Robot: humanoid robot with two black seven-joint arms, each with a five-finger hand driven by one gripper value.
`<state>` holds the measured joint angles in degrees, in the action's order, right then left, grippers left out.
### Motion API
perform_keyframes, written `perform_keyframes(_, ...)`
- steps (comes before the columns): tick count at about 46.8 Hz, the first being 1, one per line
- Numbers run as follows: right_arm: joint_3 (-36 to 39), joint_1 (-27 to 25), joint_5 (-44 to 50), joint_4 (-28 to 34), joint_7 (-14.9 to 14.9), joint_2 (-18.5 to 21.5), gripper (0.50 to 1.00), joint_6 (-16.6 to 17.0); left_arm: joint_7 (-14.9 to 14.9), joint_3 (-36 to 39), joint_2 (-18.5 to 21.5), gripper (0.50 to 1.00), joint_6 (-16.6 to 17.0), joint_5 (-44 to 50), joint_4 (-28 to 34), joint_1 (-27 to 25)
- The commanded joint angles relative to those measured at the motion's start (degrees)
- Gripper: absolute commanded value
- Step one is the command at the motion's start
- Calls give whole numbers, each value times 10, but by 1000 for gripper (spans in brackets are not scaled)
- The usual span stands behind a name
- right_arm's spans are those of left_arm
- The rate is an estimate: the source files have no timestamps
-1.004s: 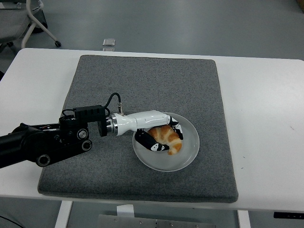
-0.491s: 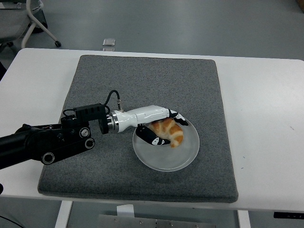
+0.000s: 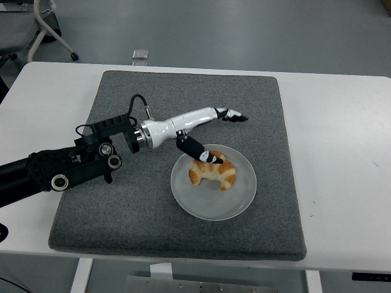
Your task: Place the bread on the plate
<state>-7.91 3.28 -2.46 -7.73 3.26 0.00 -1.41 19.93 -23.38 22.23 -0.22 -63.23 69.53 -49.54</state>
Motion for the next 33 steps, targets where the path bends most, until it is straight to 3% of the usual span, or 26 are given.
perform_keyframes(1,0,0,0,0,0,0,930,0,-1,-15,4,988,-14,64,-2,-23)
perform_keyframes(10,0,0,0,0,0,0,930,0,-2,-30,40,990,-20,237,-3,-52)
perform_keyframes(20,0,0,0,0,1,0,930,0,-2,-66,61,990,-35,443,-56,-52)
perform_keyframes(33,0,0,0,0,0,0,930,0,-2,-98,77,990,-80,529,-140,-48)
